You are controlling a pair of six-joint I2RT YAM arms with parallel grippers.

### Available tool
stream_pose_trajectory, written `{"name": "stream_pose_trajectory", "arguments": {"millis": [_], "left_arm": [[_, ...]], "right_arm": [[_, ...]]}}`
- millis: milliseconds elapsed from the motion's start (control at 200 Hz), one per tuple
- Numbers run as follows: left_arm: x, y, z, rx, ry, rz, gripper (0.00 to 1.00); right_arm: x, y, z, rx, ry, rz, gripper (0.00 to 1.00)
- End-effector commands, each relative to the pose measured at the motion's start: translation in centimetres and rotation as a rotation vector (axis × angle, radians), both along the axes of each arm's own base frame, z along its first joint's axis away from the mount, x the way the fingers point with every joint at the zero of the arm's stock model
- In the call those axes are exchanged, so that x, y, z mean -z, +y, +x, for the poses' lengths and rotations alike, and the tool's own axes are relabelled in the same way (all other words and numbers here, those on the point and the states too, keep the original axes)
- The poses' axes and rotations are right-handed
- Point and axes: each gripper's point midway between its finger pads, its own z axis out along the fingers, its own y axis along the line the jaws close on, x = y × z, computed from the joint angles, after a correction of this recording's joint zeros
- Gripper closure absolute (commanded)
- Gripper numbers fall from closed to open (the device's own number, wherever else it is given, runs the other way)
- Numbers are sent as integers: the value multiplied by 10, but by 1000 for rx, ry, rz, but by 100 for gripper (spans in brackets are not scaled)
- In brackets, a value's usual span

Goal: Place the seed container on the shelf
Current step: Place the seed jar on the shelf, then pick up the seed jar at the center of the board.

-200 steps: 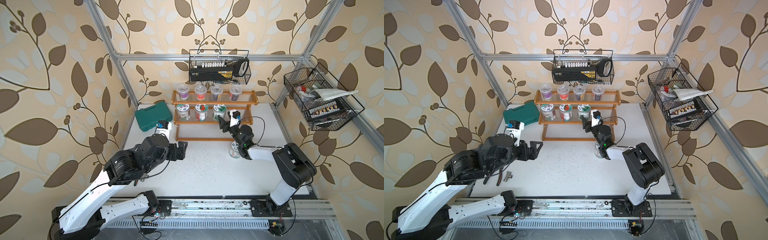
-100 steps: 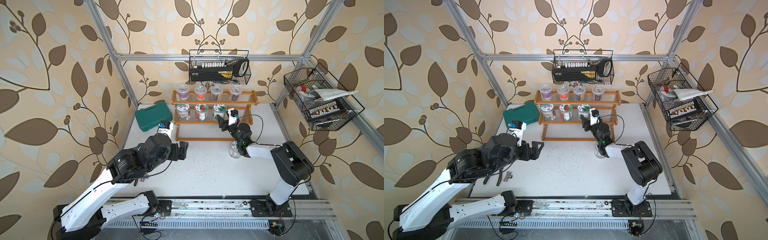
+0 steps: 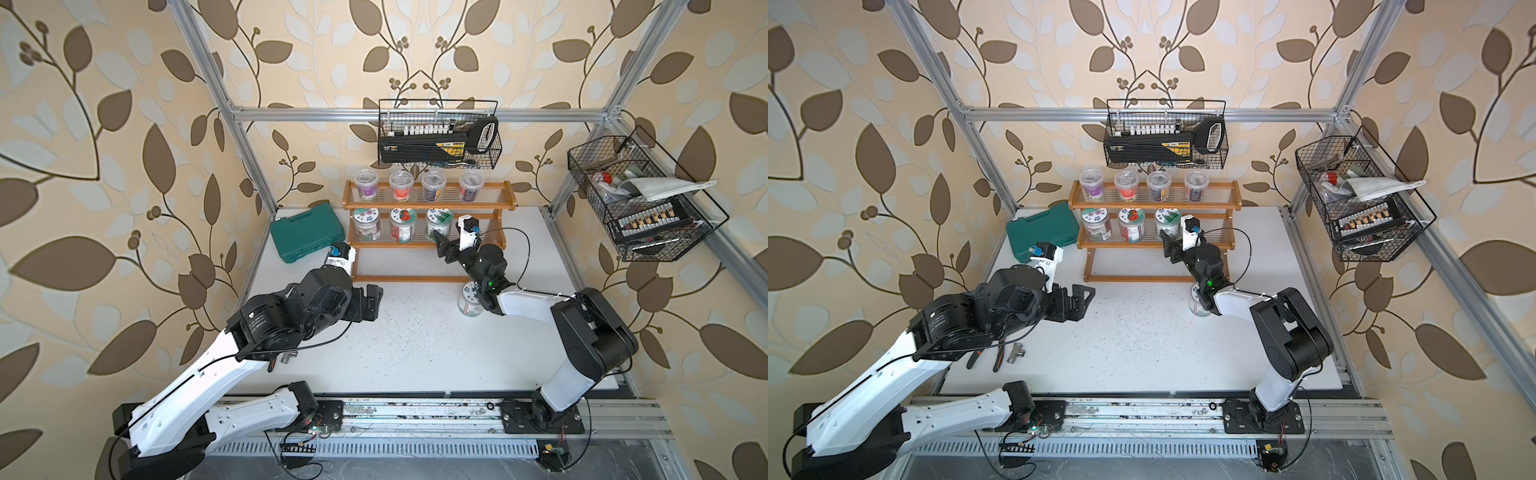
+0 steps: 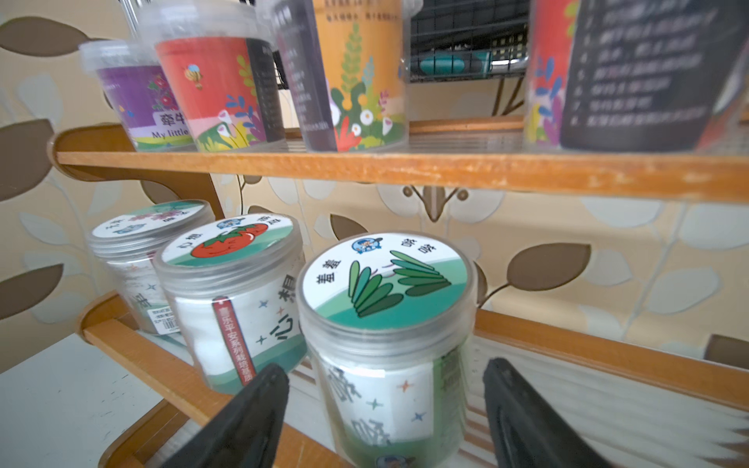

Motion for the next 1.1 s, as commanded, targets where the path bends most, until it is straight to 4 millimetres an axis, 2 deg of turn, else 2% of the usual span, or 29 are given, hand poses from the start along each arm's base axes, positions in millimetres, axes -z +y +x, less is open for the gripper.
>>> {"name": "stream_pose_trajectory", "arguments": {"millis": [0,215,355,545,695,775,795,840,1095], "left_arm": [[6,-15,2,40,29,-20,2],[14,-45,2,119,81,-65,2],[23,-70,2,177,142,-81,2],[35,-113,5,252,160,-73,2],[45,-154,10,293,135,-46,2],[53,-175,14,306,132,-32,2],[65,-182,16,305,147,-8,2],[73,-192,19,312,149,9,2],[113,-232,40,312,157,89,2]], "right_arm": [[-5,-1,-16,-24,37,4,19],[-22,-16,-47,-19,109,-8,13],[-33,-33,-70,14,170,-29,11],[-46,-63,-106,72,283,-42,7],[-47,-87,-133,127,388,-64,4],[-48,-101,-144,164,427,-71,3],[-48,-104,-147,169,437,-74,3],[-49,-110,-153,182,452,-77,2],[-43,-144,-177,260,499,-113,1]]}}
